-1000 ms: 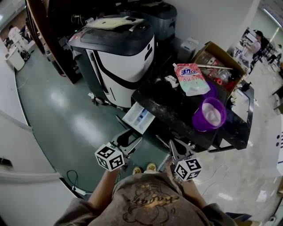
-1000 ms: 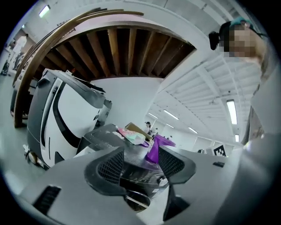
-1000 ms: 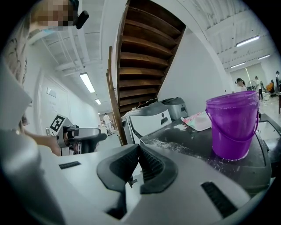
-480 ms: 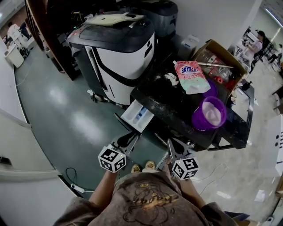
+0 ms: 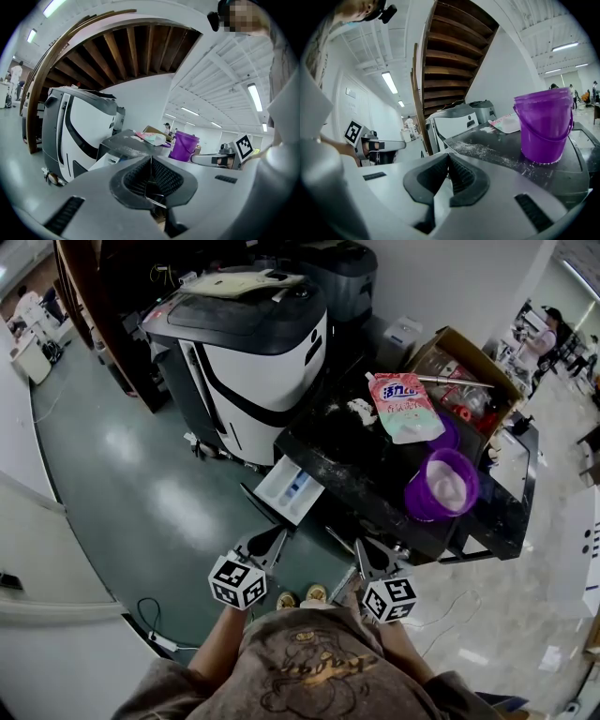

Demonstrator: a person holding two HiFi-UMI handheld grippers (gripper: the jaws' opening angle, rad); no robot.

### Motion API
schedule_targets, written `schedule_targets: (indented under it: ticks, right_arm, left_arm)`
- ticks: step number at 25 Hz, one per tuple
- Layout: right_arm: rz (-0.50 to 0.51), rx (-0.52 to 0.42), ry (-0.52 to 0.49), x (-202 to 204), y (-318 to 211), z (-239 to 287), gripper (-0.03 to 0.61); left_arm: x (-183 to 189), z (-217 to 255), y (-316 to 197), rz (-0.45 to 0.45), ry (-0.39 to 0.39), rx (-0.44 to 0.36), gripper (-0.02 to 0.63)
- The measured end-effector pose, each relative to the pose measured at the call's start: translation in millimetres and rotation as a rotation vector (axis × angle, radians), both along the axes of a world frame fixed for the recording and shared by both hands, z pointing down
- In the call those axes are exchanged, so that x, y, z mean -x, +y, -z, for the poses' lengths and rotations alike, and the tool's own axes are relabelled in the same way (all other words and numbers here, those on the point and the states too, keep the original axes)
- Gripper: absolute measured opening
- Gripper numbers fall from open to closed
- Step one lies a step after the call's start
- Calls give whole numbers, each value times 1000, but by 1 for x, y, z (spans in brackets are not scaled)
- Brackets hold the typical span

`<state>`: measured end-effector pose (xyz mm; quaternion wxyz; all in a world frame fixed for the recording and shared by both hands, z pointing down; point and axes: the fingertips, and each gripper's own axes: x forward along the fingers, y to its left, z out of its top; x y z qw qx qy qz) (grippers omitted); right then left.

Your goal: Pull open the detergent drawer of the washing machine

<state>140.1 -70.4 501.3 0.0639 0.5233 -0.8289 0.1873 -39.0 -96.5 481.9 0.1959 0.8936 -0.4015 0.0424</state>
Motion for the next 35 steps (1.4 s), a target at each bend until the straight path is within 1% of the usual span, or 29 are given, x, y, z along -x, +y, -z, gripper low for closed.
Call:
schedule_targets:
  ticks: [6,17,35]
  right_arm:
    - [-6,13,4,-6,0,-6,2]
    - [4,15,6,-5,-5,-7,2]
    - [-1,9,-4,-7,-8,-7,2]
  left_arm:
    - [-1,0,-1,5,-12,-11,21]
    - [0,3,-6,29,-2,-14,21]
    - [-3,-3,-9,40,8,7,21]
